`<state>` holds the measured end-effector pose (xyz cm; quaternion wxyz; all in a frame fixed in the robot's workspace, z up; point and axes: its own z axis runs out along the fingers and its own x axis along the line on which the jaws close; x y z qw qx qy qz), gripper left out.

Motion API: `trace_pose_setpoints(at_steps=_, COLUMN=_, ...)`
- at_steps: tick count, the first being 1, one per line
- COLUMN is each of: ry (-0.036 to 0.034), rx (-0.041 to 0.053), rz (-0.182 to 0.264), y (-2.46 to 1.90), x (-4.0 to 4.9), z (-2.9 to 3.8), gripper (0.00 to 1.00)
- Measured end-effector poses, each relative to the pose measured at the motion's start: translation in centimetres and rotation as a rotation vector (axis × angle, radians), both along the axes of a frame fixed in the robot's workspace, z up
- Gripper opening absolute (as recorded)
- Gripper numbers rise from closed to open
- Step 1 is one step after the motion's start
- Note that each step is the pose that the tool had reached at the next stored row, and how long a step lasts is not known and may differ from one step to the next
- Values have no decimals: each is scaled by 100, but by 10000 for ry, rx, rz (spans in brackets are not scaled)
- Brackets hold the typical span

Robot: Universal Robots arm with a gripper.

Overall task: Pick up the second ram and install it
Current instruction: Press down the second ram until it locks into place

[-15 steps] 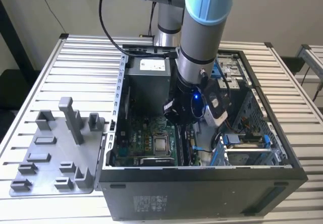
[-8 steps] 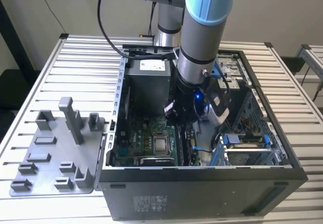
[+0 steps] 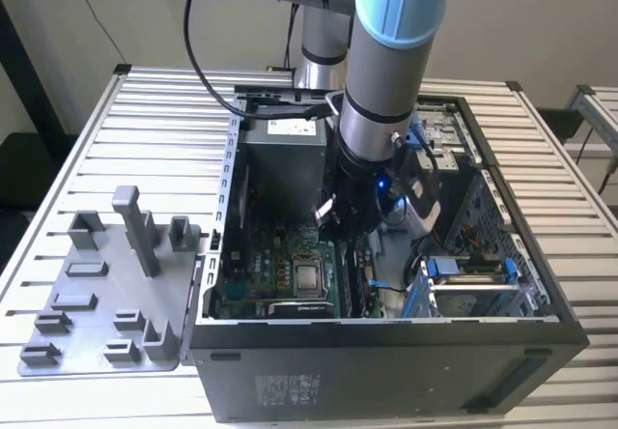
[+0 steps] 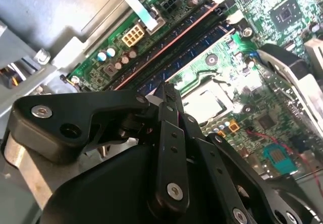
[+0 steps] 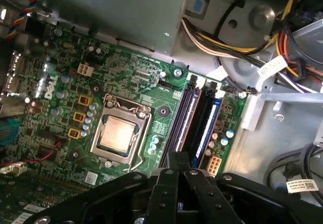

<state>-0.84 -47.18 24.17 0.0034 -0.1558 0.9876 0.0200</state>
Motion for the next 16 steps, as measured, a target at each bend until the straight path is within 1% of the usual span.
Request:
trace_pose_setpoints(at_steps=8, ry=-2, rx=12, rz=711, y=0, x=0, z=0, gripper=11)
trace_pose_setpoints(at_steps=16, ry=-11, rx=70, rz=1793, y=0, x=-1, z=1, gripper=11)
